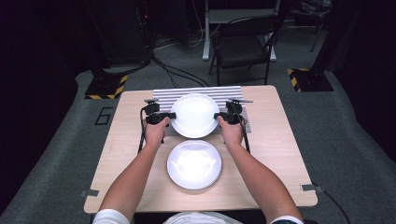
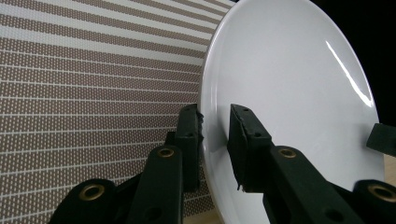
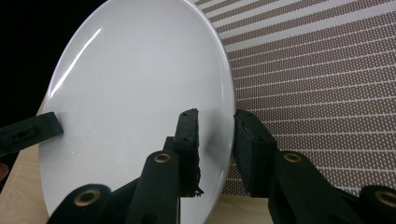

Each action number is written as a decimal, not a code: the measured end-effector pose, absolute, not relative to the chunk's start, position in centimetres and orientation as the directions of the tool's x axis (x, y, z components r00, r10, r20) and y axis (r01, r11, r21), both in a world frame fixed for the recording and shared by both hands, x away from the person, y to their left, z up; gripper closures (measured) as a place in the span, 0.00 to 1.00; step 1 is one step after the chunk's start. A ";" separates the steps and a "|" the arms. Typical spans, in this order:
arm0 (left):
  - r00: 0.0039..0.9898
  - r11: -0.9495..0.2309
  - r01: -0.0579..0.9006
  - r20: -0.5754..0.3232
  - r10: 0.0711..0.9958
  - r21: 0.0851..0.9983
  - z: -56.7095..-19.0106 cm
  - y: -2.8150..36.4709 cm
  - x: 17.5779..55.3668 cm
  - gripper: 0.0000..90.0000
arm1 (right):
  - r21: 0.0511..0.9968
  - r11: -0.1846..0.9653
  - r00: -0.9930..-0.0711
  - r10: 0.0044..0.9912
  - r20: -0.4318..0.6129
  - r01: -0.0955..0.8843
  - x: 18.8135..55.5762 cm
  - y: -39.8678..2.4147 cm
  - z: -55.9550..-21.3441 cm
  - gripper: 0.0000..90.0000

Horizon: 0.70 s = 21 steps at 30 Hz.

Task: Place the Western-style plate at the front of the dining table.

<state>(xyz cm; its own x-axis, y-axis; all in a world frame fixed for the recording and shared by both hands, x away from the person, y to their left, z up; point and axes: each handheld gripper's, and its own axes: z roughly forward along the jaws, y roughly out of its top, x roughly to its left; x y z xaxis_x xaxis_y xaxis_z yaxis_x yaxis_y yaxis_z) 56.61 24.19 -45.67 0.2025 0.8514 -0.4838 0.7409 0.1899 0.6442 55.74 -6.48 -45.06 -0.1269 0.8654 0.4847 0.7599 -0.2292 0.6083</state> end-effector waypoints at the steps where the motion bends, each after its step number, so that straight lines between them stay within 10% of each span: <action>1: 0.201 0.193 0.739 -0.485 0.851 0.646 -45.7 24.2 56.7 0.82 | 0.611 -0.228 -0.129 0.866 0.482 0.758 55.8 -6.4 -45.0 0.80; 21: 0.198 0.199 0.719 -0.471 0.860 0.665 -46.7 23.8 58.1 0.82 | 0.608 -0.255 -0.113 0.858 0.501 0.752 57.3 -6.5 -46.3 0.80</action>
<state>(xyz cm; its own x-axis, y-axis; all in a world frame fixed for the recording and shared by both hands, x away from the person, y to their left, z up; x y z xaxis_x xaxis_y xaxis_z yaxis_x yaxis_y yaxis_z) 58.10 23.83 -46.70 0.1978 0.8597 -0.4710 0.7194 0.1991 0.6655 57.29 -6.51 -46.27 -0.1132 0.8583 0.5005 0.7522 -0.2551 0.6075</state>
